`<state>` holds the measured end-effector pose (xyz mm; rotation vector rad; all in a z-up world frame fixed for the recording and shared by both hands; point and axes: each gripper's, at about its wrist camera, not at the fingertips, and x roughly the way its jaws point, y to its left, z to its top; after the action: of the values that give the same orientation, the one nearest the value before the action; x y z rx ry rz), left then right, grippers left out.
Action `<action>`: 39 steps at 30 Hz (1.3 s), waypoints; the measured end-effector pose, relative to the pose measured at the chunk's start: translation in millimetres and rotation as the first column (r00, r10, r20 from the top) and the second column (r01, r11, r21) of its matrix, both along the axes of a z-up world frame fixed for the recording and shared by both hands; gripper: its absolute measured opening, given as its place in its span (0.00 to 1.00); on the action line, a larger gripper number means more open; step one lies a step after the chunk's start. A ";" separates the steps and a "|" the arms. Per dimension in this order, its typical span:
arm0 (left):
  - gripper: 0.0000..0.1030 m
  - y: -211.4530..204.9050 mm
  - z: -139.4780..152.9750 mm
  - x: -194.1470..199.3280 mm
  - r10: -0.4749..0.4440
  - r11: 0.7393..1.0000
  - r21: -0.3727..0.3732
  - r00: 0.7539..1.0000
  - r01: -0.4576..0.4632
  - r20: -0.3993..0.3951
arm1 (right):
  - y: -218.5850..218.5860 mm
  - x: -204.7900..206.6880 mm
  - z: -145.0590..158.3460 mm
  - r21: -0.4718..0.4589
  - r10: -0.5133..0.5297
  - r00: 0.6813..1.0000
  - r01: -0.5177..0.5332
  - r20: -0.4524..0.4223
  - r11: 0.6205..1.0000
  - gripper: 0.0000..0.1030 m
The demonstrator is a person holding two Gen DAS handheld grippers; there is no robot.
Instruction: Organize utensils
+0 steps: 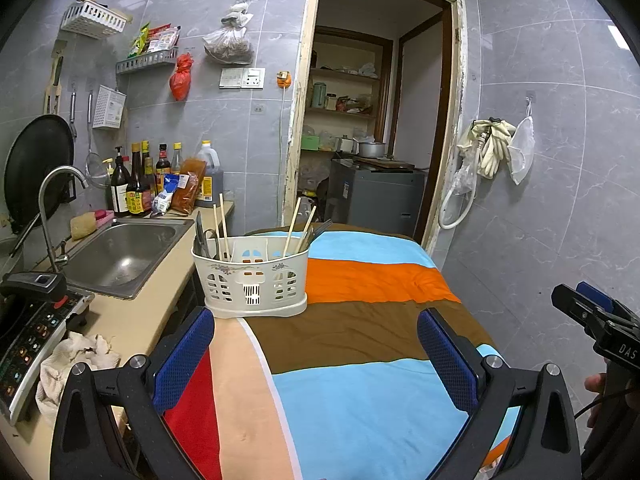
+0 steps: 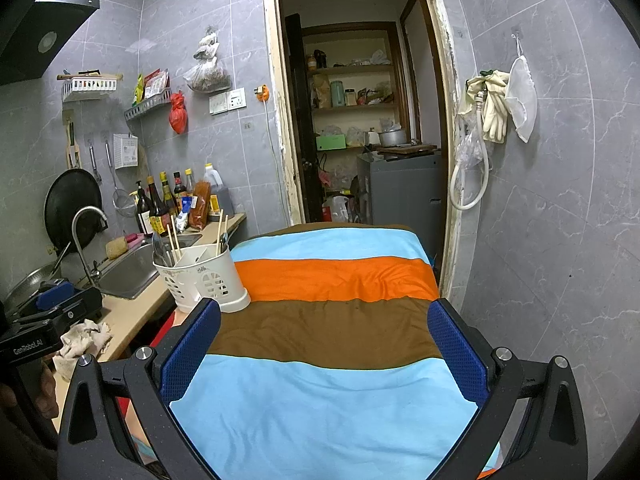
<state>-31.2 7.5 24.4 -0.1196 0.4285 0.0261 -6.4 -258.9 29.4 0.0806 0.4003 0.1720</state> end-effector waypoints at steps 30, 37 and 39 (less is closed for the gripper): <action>0.99 4.1 1.0 -2.1 0.011 1.000 0.001 1.000 -0.011 -0.003 | 5.2 2.2 -4.9 -0.004 0.005 1.000 -0.005 -0.007 1.000 0.98; 0.99 6.4 1.1 -2.6 0.011 1.000 0.002 1.000 -0.011 -0.004 | 5.8 2.9 -4.3 -0.004 0.005 1.000 -0.005 -0.008 1.000 0.99; 0.99 6.3 1.2 -2.6 0.010 1.000 0.001 1.000 -0.010 -0.003 | 6.4 2.7 -4.2 -0.004 0.004 1.000 -0.004 -0.008 1.000 0.99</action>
<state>-33.8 13.8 25.6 -0.1203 0.4305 0.0362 -3.7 -252.6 25.3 0.0766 0.4089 0.1751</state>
